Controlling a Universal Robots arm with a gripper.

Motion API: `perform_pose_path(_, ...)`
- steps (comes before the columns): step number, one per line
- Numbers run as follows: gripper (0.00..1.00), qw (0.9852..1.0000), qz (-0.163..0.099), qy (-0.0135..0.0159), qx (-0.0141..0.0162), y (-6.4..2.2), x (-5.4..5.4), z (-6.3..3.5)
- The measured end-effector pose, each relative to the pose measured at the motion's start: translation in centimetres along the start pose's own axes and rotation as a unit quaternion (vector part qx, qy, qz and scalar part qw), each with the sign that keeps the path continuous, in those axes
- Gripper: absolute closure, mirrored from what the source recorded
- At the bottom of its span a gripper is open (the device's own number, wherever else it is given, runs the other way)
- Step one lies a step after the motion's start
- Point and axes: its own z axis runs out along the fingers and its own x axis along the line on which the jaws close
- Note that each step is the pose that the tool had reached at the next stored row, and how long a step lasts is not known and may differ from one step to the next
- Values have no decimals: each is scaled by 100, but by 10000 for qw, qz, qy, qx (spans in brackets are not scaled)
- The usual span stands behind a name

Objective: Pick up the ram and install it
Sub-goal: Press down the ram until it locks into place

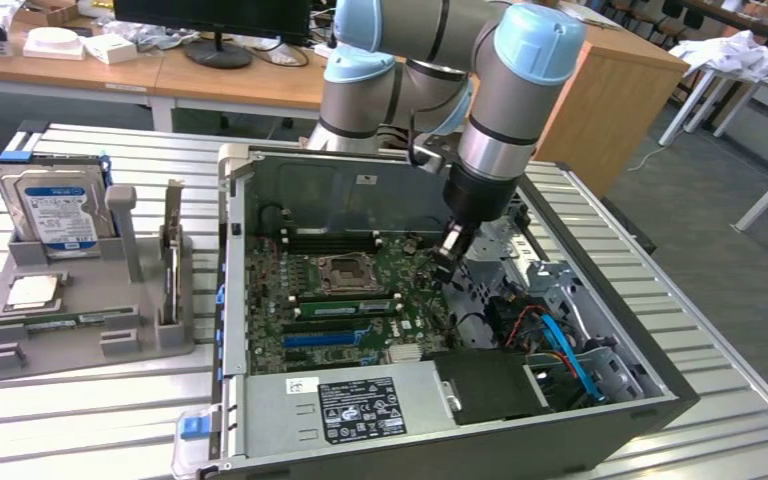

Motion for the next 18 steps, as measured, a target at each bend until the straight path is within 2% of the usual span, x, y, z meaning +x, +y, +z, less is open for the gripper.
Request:
perform_pose_path(4,90,9997,264,6,1,0,0,6)
perform_pose_path(9,90,9982,592,14,3,0,0,13)
perform_pose_path(13,90,9964,845,21,5,0,0,18)
perform_pose_path(18,90,9934,1151,28,6,1,0,25)
